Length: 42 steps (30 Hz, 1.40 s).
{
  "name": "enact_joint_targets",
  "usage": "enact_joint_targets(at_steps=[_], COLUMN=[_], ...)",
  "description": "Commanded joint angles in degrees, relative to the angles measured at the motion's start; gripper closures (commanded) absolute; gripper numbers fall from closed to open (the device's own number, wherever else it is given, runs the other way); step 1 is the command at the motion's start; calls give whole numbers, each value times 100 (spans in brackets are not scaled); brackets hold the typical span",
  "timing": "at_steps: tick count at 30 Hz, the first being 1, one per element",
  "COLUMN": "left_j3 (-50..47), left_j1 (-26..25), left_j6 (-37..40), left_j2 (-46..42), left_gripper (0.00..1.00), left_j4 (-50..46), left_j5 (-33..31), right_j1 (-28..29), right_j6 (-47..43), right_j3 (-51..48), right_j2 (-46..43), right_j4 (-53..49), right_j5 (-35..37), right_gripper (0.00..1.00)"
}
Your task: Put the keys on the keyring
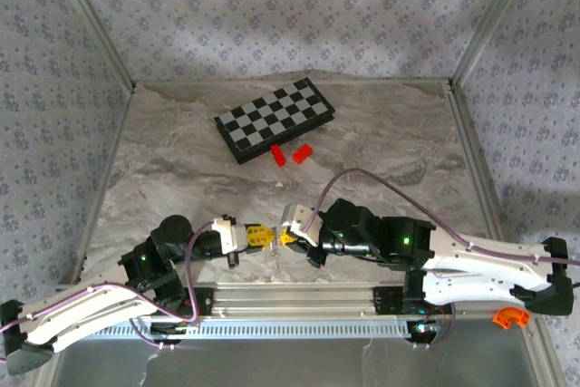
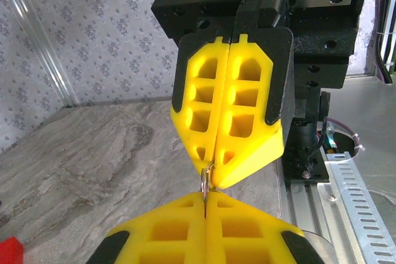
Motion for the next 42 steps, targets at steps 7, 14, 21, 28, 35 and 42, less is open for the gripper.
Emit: enact_joint_targets(at_steps=[7, 14, 21, 28, 35, 42], left_j3=[40, 226, 449, 645, 783, 868], left_j1=[-43, -43, -42, -42, -42, -38], left_j6=[68, 62, 31, 28, 42, 37], left_j2=[-33, 103, 403, 736, 989, 1148], left_gripper=[100, 100, 100, 100, 100, 100], left_j4=[140, -147, -305, -398, -468, -490], left_j5=[-39, -22, -26, -66, -40, -40], right_j1=[-37, -27, -25, -15, -42, -93], right_j6=[-84, -167, -301, -486, -582, -637], right_j3=[52, 60, 36, 61, 61, -40], right_j2=[-72, -31, -123, -168, -200, -165], right_j4=[196, 10, -144, -469, -603, -579], right_j5=[-119, -146, -57, 125, 105, 47], right_gripper=[100, 100, 100, 100, 100, 100])
